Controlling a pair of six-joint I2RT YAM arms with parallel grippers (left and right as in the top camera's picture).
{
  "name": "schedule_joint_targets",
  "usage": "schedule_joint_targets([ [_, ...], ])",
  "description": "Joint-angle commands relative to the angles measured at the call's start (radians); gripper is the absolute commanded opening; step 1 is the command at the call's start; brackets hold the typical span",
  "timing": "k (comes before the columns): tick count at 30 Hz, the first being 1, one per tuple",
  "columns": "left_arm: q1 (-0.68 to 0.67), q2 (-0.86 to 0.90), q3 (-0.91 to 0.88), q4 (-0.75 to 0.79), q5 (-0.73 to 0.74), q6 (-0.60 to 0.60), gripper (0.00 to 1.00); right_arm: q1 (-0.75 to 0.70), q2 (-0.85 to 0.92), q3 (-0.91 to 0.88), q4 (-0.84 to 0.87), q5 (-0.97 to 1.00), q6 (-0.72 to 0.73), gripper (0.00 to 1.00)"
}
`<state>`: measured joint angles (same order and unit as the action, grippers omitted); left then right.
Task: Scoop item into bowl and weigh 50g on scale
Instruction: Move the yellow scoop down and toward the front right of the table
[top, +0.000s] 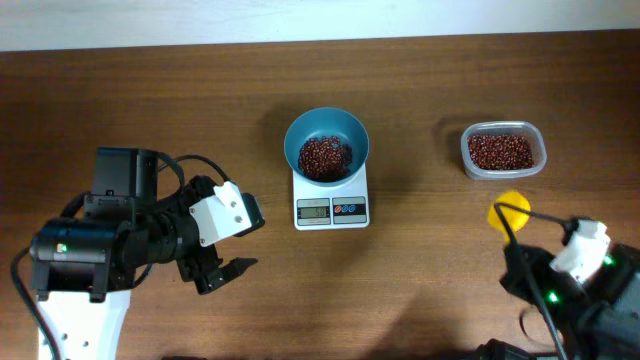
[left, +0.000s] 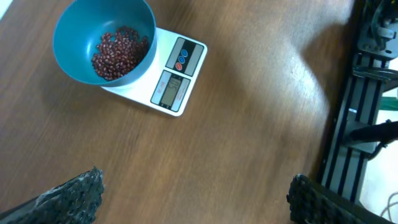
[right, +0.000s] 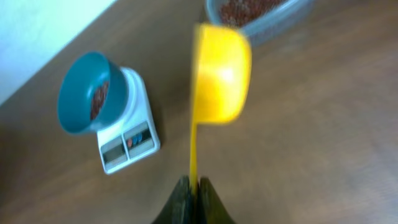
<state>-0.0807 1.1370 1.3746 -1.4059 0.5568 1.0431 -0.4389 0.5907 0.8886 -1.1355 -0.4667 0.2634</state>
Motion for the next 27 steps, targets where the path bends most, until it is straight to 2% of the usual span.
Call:
schedule_joint_targets([
  [1,0.007,0.0,0.014,-0.002,0.003,-0.009,0.99,0.0,-0.008,-0.156,0.125,-0.145,0.072,0.04],
  [4,0.007,0.0,0.014,-0.002,0.003,-0.009,0.99,0.0,-0.008,-0.258,0.224,-0.196,0.079,0.04],
  [11,0.007,0.0,0.014,-0.002,0.003,-0.009,0.99,-0.001,-0.008,-0.369,0.281,-0.202,0.083,0.04],
  [15,0.007,0.0,0.014,-0.002,0.003,-0.009,0.99,-0.002,-0.008,-0.486,0.41,-0.203,0.193,0.04],
  [20,0.007,0.0,0.014,-0.002,0.003,-0.009,0.99,-0.002,-0.008,-0.537,0.512,-0.166,0.275,0.04],
  [23,0.007,0.0,0.014,-0.002,0.003,-0.009,0.99,-0.002,-0.008,-0.539,0.517,-0.112,0.304,0.05],
  [27,0.007,0.0,0.014,-0.002,0.003,-0.009,0.99,-0.002,-0.008,-0.539,0.516,-0.111,0.304,0.17],
])
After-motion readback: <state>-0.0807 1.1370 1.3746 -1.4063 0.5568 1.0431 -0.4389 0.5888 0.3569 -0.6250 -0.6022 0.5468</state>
